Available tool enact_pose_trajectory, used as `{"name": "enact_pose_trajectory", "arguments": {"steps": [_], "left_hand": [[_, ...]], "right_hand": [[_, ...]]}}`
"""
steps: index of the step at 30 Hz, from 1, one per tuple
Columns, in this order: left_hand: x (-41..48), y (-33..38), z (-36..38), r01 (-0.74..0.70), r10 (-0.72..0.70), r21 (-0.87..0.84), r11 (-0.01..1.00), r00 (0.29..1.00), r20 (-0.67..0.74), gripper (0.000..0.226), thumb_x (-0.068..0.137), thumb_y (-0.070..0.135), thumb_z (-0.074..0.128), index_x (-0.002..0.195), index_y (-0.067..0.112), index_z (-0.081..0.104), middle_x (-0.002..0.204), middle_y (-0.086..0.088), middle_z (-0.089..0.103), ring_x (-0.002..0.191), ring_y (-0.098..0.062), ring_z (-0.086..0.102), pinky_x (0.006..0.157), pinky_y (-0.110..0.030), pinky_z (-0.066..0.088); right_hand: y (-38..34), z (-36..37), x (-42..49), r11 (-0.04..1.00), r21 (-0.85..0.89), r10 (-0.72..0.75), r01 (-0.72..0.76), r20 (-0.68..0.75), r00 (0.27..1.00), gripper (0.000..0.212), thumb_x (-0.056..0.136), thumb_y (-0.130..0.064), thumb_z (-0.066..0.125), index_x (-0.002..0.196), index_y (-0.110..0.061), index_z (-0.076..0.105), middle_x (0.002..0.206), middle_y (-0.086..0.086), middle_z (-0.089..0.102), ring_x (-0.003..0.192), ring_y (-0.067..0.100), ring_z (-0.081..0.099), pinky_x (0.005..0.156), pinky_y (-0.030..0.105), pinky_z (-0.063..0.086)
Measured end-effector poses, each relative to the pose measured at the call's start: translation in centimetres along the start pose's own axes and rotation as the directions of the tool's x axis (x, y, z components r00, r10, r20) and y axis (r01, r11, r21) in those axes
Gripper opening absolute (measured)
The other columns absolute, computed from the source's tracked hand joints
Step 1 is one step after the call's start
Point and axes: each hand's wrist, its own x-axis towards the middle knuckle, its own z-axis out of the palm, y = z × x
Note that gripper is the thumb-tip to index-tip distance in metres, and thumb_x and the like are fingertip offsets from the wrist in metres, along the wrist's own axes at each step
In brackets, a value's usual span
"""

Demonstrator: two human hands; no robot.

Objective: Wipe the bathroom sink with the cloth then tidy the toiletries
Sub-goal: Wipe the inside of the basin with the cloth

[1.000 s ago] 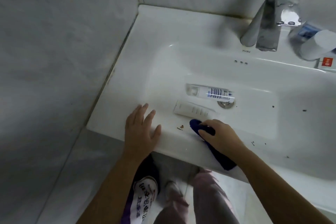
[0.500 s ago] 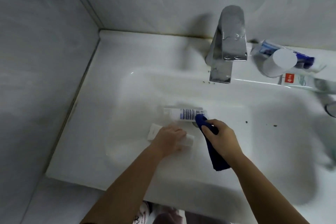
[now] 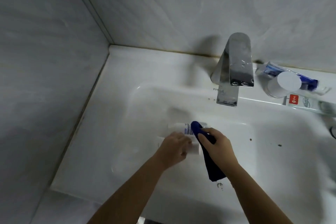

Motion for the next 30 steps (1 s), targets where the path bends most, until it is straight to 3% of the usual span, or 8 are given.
{"name": "enact_pose_trajectory", "arguments": {"steps": [2,6,12,17,21,25,30], "left_hand": [[-0.5,0.3,-1.8,-0.005,-0.005,-0.065,0.998,0.988,-0.156,0.036,0.059,0.002,0.074,0.092,0.009,0.062,0.088,-0.010,0.066,0.082,-0.028,0.059,0.072,-0.032,0.051],[-1.8,-0.6,-6.6,0.073,-0.133,-0.154,0.985,0.893,-0.429,0.033,0.066,0.010,0.076,0.097,0.008,0.064,0.088,-0.004,0.064,0.082,-0.011,0.051,0.073,-0.015,0.042],[-5.1,-5.3,-13.9,0.230,-0.258,-0.125,0.965,0.765,-0.590,0.028,0.067,0.019,0.072,0.091,0.007,0.065,0.081,-0.004,0.063,0.072,-0.019,0.056,0.065,-0.029,0.050],[-7.1,-9.8,-16.7,0.381,-0.338,-0.096,0.920,0.646,-0.684,0.039,0.064,0.030,0.052,0.087,0.003,0.067,0.079,-0.012,0.065,0.071,-0.026,0.058,0.066,-0.026,0.041],[-7.3,-11.5,-16.6,0.449,-0.420,-0.130,0.884,0.644,-0.640,0.049,0.067,0.034,0.048,0.097,0.000,0.067,0.089,-0.019,0.064,0.077,-0.035,0.062,0.070,-0.035,0.050],[-7.4,-11.9,-16.1,0.482,-0.493,-0.197,0.854,0.629,-0.601,0.051,0.075,0.035,0.048,0.107,-0.002,0.063,0.104,-0.022,0.062,0.092,-0.037,0.060,0.082,-0.039,0.048],[-6.7,-10.3,-15.0,0.374,-0.224,0.073,0.924,0.688,-0.690,0.043,0.080,0.032,0.051,0.106,0.000,0.064,0.110,-0.019,0.063,0.103,-0.029,0.053,0.085,-0.038,0.046]], "right_hand": [[-1.2,0.7,-0.1,0.998,0.047,-0.027,0.029,-0.043,0.999,0.018,0.089,-0.025,0.056,0.106,-0.022,0.062,0.097,-0.004,0.063,0.077,0.004,0.056,0.060,0.015,0.038],[-4.3,2.4,-0.2,0.985,0.142,-0.088,0.102,-0.105,0.991,0.016,0.088,-0.023,0.058,0.103,-0.021,0.063,0.100,-0.005,0.065,0.087,0.012,0.059,0.068,0.017,0.041],[-8.7,6.2,0.9,0.973,0.185,-0.129,0.138,-0.062,0.990,0.016,0.087,-0.025,0.058,0.102,-0.025,0.062,0.101,-0.005,0.063,0.087,0.013,0.059,0.066,0.018,0.040],[-10.7,9.9,2.3,0.971,0.178,-0.160,0.158,-0.004,0.987,0.013,0.088,-0.023,0.057,0.100,-0.025,0.062,0.100,-0.005,0.064,0.084,0.011,0.058,0.064,0.016,0.040],[-11.0,12.0,3.2,0.973,0.178,-0.149,0.145,0.010,0.989,0.015,0.088,-0.023,0.057,0.102,-0.021,0.063,0.101,-0.003,0.064,0.084,0.013,0.059,0.062,0.016,0.039],[-10.9,12.6,3.4,0.974,0.195,-0.118,0.115,0.003,0.993,0.021,0.088,-0.023,0.057,0.107,-0.018,0.063,0.100,-0.003,0.065,0.084,0.012,0.059,0.062,0.016,0.040],[-9.2,10.7,2.3,0.960,0.268,-0.072,0.081,-0.041,0.997,0.014,0.088,-0.022,0.057,0.101,-0.021,0.063,0.098,-0.008,0.065,0.086,0.010,0.060,0.067,0.017,0.041]]}}
